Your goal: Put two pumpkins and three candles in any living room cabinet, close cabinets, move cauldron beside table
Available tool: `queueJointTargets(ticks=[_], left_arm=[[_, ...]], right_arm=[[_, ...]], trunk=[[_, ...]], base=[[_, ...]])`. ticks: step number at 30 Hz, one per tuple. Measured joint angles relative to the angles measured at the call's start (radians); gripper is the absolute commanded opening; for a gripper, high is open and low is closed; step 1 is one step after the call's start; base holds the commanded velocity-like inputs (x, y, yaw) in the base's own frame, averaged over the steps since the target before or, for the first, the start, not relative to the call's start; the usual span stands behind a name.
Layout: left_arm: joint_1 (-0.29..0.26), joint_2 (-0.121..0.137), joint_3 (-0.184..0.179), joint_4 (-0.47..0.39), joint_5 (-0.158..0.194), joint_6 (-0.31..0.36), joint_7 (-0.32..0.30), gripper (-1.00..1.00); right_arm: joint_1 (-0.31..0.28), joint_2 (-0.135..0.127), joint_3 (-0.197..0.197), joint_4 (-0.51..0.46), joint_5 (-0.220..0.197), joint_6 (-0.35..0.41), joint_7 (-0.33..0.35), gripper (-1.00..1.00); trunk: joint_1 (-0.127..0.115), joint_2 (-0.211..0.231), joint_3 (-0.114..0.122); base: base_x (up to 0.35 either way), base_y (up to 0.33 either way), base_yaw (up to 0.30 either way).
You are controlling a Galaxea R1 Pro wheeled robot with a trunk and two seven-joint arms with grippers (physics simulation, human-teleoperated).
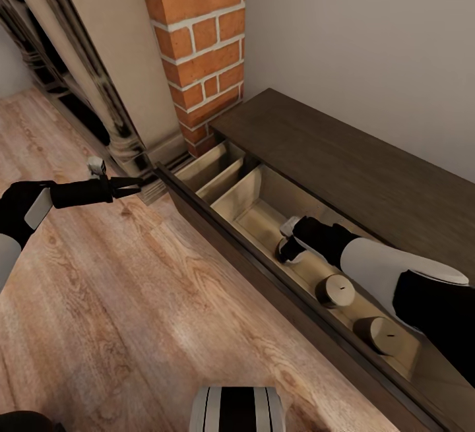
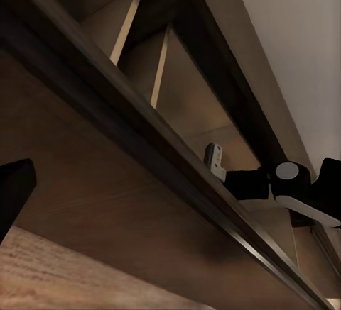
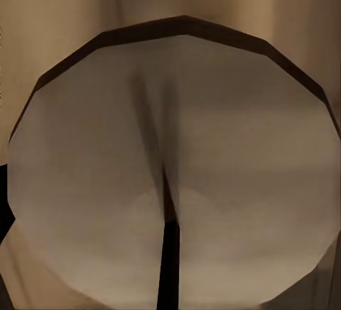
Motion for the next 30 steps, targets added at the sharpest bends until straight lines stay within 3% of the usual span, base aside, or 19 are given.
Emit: queueJointTargets(ticks=[7, 8, 27, 30], left_arm=[[0.001, 0.0, 0.0, 0.0, 0.0, 0.0, 0.0, 1.0], [0.001, 0.0, 0.0, 0.0, 0.0, 0.0, 0.0, 1.0], [0.002, 0.0, 0.0, 0.001, -0.001, 0.0, 0.0, 1.0], [0.001, 0.0, 0.0, 0.001, -0.001, 0.0, 0.0, 1.0]], right_arm=[[0.018, 0.0, 0.002, 0.006, 0.001, -0.019, 0.0, -1.0], [0.019, 0.0, 0.002, 0.008, 0.0, -0.019, 0.0, 1.0], [0.02, 0.0, 0.002, 0.014, 0.001, -0.021, 0.0, 1.0], [0.02, 0.0, 0.002, 0.013, 0.001, -0.02, 0.0, 1.0]], trunk=[[0.0, 0.0, 0.0], [0.0, 0.0, 0.0], [0.0, 0.0, 0.0], [-0.001, 0.001, 0.012]], base=[[0.0, 0.0, 0.0], [0.0, 0.0, 0.0], [0.0, 0.0, 0.0], [0.0, 0.0, 0.0]])
